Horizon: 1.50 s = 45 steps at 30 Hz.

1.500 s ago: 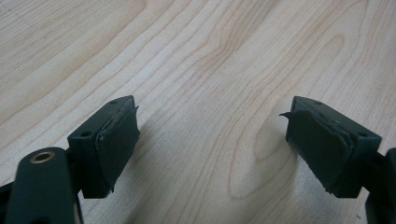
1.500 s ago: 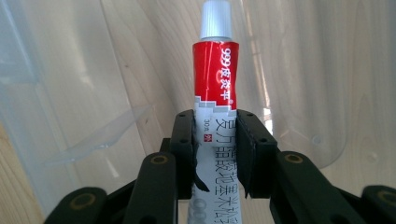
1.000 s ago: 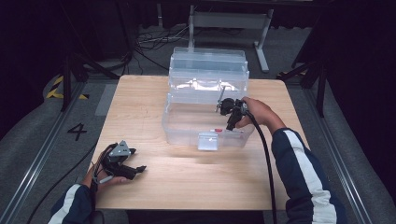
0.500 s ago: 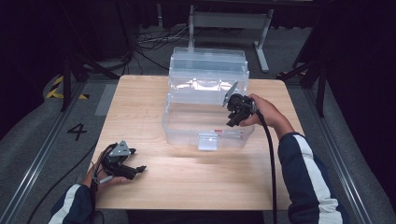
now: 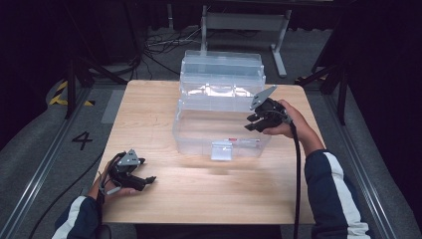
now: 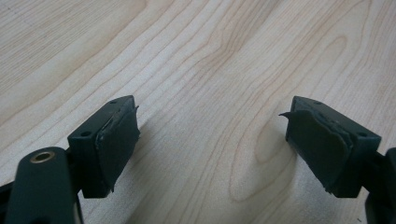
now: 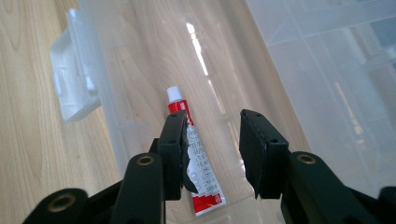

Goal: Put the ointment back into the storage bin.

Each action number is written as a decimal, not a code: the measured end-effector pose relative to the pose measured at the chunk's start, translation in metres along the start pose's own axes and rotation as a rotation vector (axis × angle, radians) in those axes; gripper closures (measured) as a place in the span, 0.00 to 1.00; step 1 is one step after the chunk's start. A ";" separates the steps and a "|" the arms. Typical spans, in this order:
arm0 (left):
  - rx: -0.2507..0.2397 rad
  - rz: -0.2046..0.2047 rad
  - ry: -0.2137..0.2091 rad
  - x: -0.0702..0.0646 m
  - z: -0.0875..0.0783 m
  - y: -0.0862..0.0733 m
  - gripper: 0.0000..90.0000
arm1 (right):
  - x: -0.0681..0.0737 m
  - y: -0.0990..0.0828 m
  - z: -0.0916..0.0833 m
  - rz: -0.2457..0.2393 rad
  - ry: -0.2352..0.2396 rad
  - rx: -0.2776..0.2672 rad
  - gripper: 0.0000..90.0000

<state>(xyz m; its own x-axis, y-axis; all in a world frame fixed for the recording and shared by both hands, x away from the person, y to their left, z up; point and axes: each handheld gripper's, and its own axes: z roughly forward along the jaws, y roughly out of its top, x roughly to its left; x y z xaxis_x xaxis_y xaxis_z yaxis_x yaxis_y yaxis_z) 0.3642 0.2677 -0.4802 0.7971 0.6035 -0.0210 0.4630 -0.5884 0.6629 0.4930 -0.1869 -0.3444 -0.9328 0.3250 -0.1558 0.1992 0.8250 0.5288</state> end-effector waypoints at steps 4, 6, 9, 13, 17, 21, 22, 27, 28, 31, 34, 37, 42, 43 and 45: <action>0.037 -0.014 0.017 0.000 0.001 0.008 0.25 | -0.002 -0.008 -0.013 0.027 -0.025 -0.095 0.67; 0.066 0.003 0.029 -0.003 0.004 0.017 0.27 | -0.003 -0.009 -0.017 0.033 -0.045 -0.103 0.65; 0.079 0.033 0.039 -0.006 0.005 0.026 0.28 | -0.005 -0.009 -0.020 0.036 -0.068 -0.104 0.64; 0.037 0.053 0.035 -0.007 -0.005 0.045 0.29 | -0.010 -0.010 -0.026 0.051 -0.101 -0.117 0.61; -0.004 0.065 0.030 -0.006 -0.012 0.057 0.30 | -0.014 -0.009 -0.030 0.062 -0.135 -0.141 0.59; -0.038 0.078 0.024 -0.006 -0.019 0.072 0.34 | -0.024 -0.007 -0.035 0.093 -0.150 -0.184 0.56; -0.048 0.085 0.028 -0.006 -0.021 0.076 0.34 | -0.026 -0.007 -0.036 0.095 -0.161 -0.194 0.56; -0.090 0.095 0.023 -0.009 -0.024 0.091 0.35 | -0.039 -0.006 -0.039 0.123 -0.229 -0.289 0.54; -0.092 0.108 0.015 -0.010 -0.024 0.094 0.35 | -0.041 -0.006 -0.039 0.130 -0.223 -0.302 0.53; -0.102 0.124 0.012 -0.013 -0.024 0.101 0.35 | -0.046 -0.002 -0.039 0.136 -0.239 -0.303 0.52; -0.107 0.169 0.016 -0.017 -0.022 0.116 0.36 | -0.054 0.004 -0.038 0.144 -0.260 -0.293 0.52; -0.109 0.193 -0.010 -0.020 -0.017 0.128 0.36 | -0.062 0.012 -0.038 0.147 -0.262 -0.289 0.53; -0.091 0.222 -0.017 -0.025 -0.003 0.142 0.42 | -0.072 0.022 -0.032 0.141 -0.265 -0.256 0.51; -0.088 0.225 -0.022 -0.025 0.000 0.145 0.42 | -0.074 0.025 -0.030 0.144 -0.263 -0.237 0.51; -0.086 0.229 -0.029 -0.025 0.002 0.146 0.43 | -0.077 0.026 -0.028 0.164 -0.251 -0.248 0.50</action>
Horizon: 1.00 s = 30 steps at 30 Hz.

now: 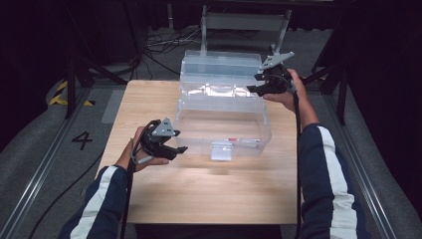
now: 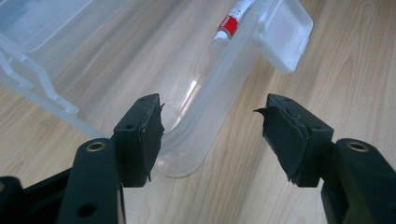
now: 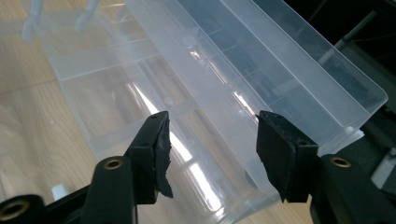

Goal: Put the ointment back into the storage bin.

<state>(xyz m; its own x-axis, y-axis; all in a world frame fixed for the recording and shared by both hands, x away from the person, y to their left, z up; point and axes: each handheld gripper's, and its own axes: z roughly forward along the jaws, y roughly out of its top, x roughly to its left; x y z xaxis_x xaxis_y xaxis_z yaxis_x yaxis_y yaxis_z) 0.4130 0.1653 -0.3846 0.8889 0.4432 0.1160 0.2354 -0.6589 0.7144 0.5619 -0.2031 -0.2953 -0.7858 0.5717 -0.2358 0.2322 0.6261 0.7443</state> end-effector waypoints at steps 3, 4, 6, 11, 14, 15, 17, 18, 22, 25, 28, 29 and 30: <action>0.000 -0.003 -0.016 0.004 0.006 0.003 0.43 | -0.003 0.002 0.006 0.017 0.000 -0.002 0.50; 0.001 -0.006 -0.027 0.005 0.008 0.003 0.44 | -0.004 0.003 0.009 0.011 -0.001 0.003 0.50; 0.015 -0.007 -0.038 0.007 0.013 0.004 0.45 | -0.003 0.005 0.014 -0.002 -0.007 0.023 0.50; 0.061 0.012 -0.055 0.010 0.027 0.006 0.49 | -0.005 0.009 0.026 0.009 0.014 0.070 0.50; 0.082 0.021 -0.080 0.012 0.033 0.007 0.53 | -0.008 0.010 0.032 0.007 0.012 0.103 0.52; 0.106 0.037 -0.072 0.011 0.036 0.008 0.56 | -0.008 0.010 0.034 0.002 0.015 0.113 0.55; 0.131 0.090 -0.082 0.010 0.038 0.010 0.60 | -0.006 0.011 0.037 -0.018 0.021 0.128 0.57; 0.133 0.091 -0.093 0.011 0.039 0.012 0.61 | -0.006 0.011 0.037 -0.017 0.021 0.125 0.60; 0.217 0.120 -0.098 0.012 0.046 0.019 0.69 | -0.004 0.013 0.036 -0.052 -0.003 0.141 0.70; 0.249 0.165 -0.057 0.010 0.051 0.023 0.79 | -0.002 0.016 0.038 -0.083 -0.029 0.171 0.71; 0.236 0.156 -0.074 0.010 0.054 0.023 0.81 | 0.001 0.019 0.039 -0.111 -0.042 0.196 0.72; 0.239 0.144 -0.078 0.010 0.056 0.023 0.81 | 0.002 0.019 0.039 -0.116 -0.046 0.200 0.73; 0.240 0.145 -0.090 0.011 0.057 0.024 0.81 | 0.003 0.020 0.039 -0.128 -0.048 0.205 0.74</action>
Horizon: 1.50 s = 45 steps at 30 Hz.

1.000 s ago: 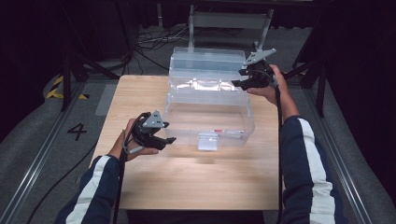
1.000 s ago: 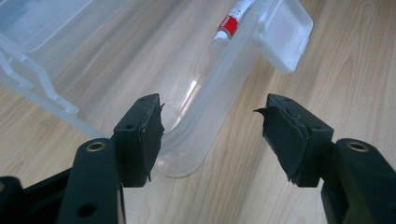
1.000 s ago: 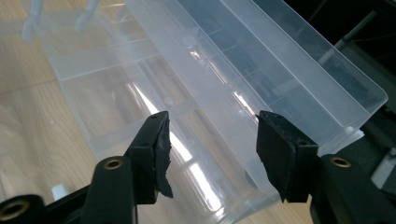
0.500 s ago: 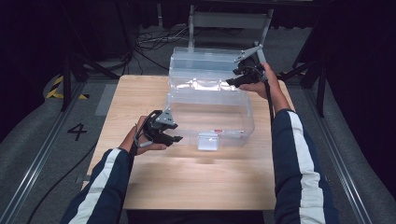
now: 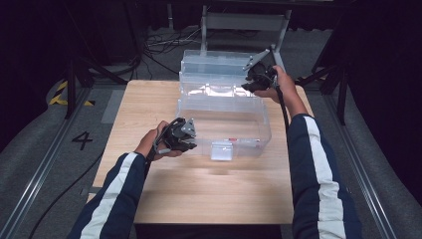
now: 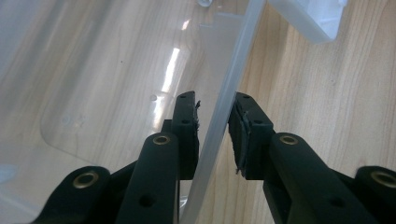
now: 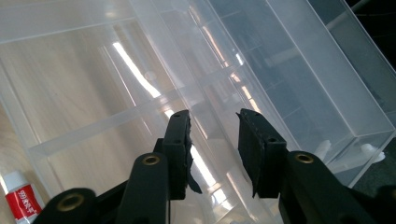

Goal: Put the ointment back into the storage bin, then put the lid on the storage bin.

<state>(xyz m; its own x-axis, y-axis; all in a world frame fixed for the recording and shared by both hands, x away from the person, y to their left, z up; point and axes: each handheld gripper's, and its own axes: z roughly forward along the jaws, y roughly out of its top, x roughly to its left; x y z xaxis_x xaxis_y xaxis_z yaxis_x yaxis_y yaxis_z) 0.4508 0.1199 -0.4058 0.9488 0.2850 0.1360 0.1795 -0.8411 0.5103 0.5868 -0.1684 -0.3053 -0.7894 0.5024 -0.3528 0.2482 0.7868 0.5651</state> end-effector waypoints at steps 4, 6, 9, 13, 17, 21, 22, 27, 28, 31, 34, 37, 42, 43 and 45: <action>0.002 -0.021 -0.017 0.001 0.002 0.001 0.82 | 0.002 0.002 -0.003 -0.036 -0.004 0.015 0.78; -0.003 -0.020 -0.015 0.001 0.002 0.000 0.82 | 0.003 0.003 -0.004 -0.062 -0.007 0.027 0.80; -0.011 -0.024 -0.011 0.000 0.002 0.000 0.82 | 0.004 0.006 -0.005 -0.094 -0.002 0.046 0.82; -0.021 -0.027 -0.015 0.001 0.001 -0.001 0.82 | 0.003 0.009 -0.005 -0.108 0.006 0.073 0.84; -0.036 -0.021 -0.023 0.001 0.001 -0.003 0.83 | 0.004 0.012 -0.003 -0.136 0.005 0.089 0.85; -0.046 -0.028 -0.019 0.001 0.001 -0.003 0.83 | 0.003 0.013 -0.004 -0.147 0.014 0.095 0.86; -0.046 -0.028 -0.019 0.001 0.001 -0.004 0.83 | 0.002 0.013 -0.004 -0.143 0.020 0.095 0.86; -0.057 -0.033 -0.026 0.002 0.001 -0.004 0.83 | 0.000 0.014 -0.004 -0.129 0.041 0.097 0.86; -0.060 -0.033 -0.028 0.002 0.001 -0.005 0.83 | 0.000 0.014 -0.004 -0.116 0.044 0.093 0.86; -0.064 -0.035 -0.027 0.002 0.001 -0.005 0.83 | 0.000 0.014 -0.004 -0.117 0.040 0.094 0.86; -0.066 -0.038 -0.025 0.002 0.001 -0.005 0.83 | 0.000 0.014 -0.004 -0.128 0.041 0.095 0.87; -0.064 -0.039 -0.023 0.002 0.001 -0.005 0.83 | 0.003 0.016 -0.004 -0.126 0.035 0.099 0.88; -0.065 -0.038 -0.025 0.002 0.001 -0.005 0.83 | 0.002 0.016 -0.004 -0.122 0.036 0.099 0.88; -0.065 -0.038 -0.025 0.002 0.001 -0.005 0.83 | 0.002 0.015 -0.004 -0.120 0.039 0.095 0.88; -0.065 -0.037 -0.024 0.002 0.001 -0.005 0.83 | 0.001 0.015 -0.004 -0.108 0.050 0.083 0.88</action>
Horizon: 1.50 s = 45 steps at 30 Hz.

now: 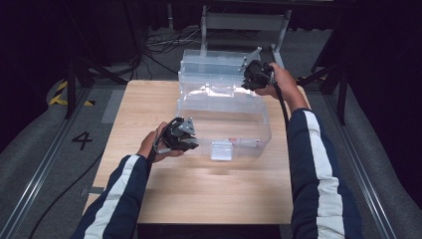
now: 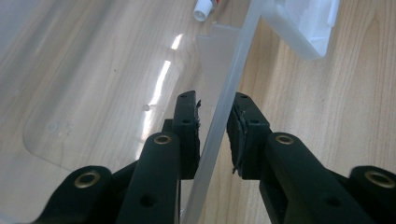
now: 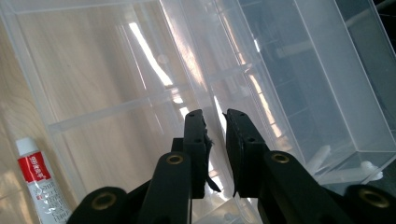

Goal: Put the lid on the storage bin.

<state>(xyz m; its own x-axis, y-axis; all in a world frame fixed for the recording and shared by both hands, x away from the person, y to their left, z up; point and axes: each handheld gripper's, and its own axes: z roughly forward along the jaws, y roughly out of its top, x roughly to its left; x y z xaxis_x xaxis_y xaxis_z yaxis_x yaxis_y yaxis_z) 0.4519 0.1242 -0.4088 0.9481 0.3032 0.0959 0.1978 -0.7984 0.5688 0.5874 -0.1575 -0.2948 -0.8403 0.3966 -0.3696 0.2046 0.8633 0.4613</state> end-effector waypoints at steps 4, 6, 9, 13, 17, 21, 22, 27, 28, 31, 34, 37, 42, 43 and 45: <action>0.001 -0.014 -0.004 0.000 0.000 0.000 0.83 | -0.003 -0.002 -0.002 -0.001 0.041 -0.017 0.91; -0.001 -0.012 -0.003 0.000 0.000 0.000 0.83 | -0.005 -0.003 -0.003 -0.005 0.053 -0.028 0.91; -0.006 -0.021 -0.003 0.000 0.000 0.000 0.83 | -0.006 -0.004 -0.004 -0.004 0.068 -0.041 0.92; -0.006 -0.029 -0.001 -0.001 0.001 0.000 0.83 | -0.008 -0.003 -0.005 -0.013 0.095 -0.036 0.94; -0.008 -0.037 0.007 -0.002 0.001 0.000 0.82 | -0.007 -0.002 -0.008 -0.036 0.103 -0.032 0.95; -0.009 -0.043 0.010 -0.003 0.001 -0.001 0.82 | -0.004 0.001 -0.012 -0.063 0.110 -0.029 0.96; -0.009 -0.043 0.010 -0.003 0.001 -0.001 0.82 | -0.004 0.001 -0.013 -0.068 0.108 -0.027 0.96; -0.011 -0.054 0.012 -0.005 0.001 -0.001 0.81 | 0.002 0.002 -0.020 -0.094 0.109 -0.021 0.97; -0.010 -0.054 0.012 -0.005 0.001 -0.001 0.81 | 0.003 0.002 -0.021 -0.097 0.109 -0.022 0.97; -0.011 -0.056 0.010 -0.004 0.001 -0.001 0.81 | 0.006 0.001 -0.024 -0.108 0.110 -0.024 0.98; -0.011 -0.059 0.012 -0.004 0.001 -0.001 0.81 | 0.011 0.000 -0.029 -0.122 0.109 -0.027 0.98; -0.011 -0.060 0.013 -0.005 0.001 -0.001 0.81 | 0.017 0.000 -0.032 -0.126 0.102 -0.033 0.98; -0.012 -0.059 0.018 -0.005 0.001 0.000 0.79 | 0.022 -0.003 -0.038 -0.143 0.109 -0.040 0.99; -0.011 -0.059 0.017 -0.004 0.001 0.000 0.79 | 0.024 -0.003 -0.039 -0.140 0.110 -0.041 0.99; -0.010 -0.061 0.015 -0.004 0.001 0.000 0.79 | 0.028 -0.004 -0.041 -0.148 0.107 -0.040 0.99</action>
<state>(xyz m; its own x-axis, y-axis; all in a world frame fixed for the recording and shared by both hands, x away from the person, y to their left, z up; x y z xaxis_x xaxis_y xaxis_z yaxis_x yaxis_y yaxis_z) 0.4484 0.1222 -0.4104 0.9305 0.3589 0.0730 0.2526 -0.7731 0.5818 0.5428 -0.1630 -0.2744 -0.9086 0.2287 -0.3494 0.0561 0.8960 0.4404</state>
